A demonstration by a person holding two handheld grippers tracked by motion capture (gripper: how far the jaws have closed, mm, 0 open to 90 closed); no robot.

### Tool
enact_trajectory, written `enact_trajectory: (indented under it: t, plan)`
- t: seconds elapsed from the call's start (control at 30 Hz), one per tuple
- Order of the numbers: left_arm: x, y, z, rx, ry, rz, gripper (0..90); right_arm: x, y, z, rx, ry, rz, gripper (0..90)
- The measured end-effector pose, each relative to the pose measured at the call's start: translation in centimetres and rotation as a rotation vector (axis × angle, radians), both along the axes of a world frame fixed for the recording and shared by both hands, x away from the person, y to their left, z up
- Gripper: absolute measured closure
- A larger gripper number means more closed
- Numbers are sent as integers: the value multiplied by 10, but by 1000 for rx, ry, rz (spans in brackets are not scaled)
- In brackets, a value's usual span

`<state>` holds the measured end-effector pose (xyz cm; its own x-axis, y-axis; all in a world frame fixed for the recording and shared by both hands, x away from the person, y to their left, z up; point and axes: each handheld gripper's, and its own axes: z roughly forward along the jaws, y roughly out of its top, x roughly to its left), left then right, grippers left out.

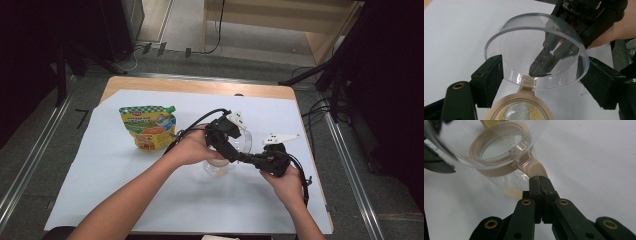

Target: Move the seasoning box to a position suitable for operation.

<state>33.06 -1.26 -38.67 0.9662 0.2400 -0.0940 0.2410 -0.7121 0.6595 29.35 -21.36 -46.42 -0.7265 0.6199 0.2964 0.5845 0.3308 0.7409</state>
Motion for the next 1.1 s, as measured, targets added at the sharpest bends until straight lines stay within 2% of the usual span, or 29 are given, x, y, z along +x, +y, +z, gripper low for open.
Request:
enact_trajectory:
  t: [0.27,0.37,0.47,0.7,0.83,0.9,1.0,1.07,1.1]
  plan:
    - [0,7,2,-13,24,4,215,-1,0,0,-10,-3,-1,885]
    - [0,11,2,-22,45,8,214,-1,0,1,-15,-8,-1,884]
    - [-1,16,2,-19,47,17,210,-2,0,1,-20,-10,-4,851]
    - [-2,34,6,-46,99,33,223,-7,2,4,-29,-23,12,782]
    - [-7,50,10,-61,124,32,248,-19,4,9,-31,-11,24,756]
    - [-13,62,12,-70,130,36,294,-27,3,10,-13,25,43,755]
    - [-25,85,13,-99,128,83,316,-37,4,9,45,62,122,734]
    - [-37,102,13,-70,107,118,317,-46,5,2,74,75,207,716]
    - [-43,111,12,-68,103,128,318,-49,6,-1,69,76,248,705]
